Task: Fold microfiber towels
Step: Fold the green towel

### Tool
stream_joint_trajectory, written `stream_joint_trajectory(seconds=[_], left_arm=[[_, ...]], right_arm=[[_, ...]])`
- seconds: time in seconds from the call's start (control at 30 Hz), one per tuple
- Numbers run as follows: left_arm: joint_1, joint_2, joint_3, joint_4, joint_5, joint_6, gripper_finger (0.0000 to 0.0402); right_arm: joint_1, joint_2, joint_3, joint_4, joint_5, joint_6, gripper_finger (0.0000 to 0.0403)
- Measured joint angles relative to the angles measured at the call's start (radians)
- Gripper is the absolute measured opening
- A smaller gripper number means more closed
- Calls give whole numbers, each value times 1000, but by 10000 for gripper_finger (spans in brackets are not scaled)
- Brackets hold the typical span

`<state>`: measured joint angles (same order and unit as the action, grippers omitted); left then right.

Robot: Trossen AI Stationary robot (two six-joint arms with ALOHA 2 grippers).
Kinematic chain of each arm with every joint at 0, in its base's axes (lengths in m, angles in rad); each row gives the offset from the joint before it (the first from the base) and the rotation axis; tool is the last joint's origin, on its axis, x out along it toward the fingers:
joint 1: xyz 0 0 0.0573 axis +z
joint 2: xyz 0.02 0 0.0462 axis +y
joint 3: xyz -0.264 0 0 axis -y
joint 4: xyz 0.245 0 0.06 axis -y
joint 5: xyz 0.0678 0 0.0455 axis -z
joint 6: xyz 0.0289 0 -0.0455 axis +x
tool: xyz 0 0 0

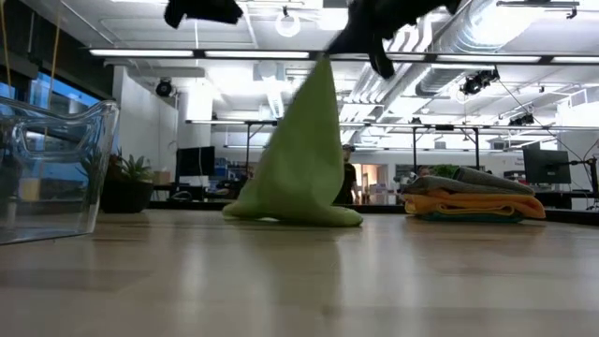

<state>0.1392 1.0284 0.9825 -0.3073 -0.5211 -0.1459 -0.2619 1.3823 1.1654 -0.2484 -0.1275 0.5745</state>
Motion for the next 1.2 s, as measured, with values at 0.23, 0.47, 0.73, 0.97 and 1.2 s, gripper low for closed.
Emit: stream_joint_trajectory(seconds=[0.23,0.47,0.73,0.97,1.2], left_arm=[[84,35,0,73,302,-8,161],[104,121,0,196,544,-8,202],[104,237,-2,109,615,44,220],[105,287,-16,-101,611,97,220],[101,386,-162,144,612,-2,220]], right_arm=[[27,6,137,-66,-186,-229,0],[89,27,147,-64,-239,-278,0],[107,32,146,-183,-222,-261,0],[167,47,146,-518,-220,-235,0],[294,134,120,-580,-84,-192,0]])
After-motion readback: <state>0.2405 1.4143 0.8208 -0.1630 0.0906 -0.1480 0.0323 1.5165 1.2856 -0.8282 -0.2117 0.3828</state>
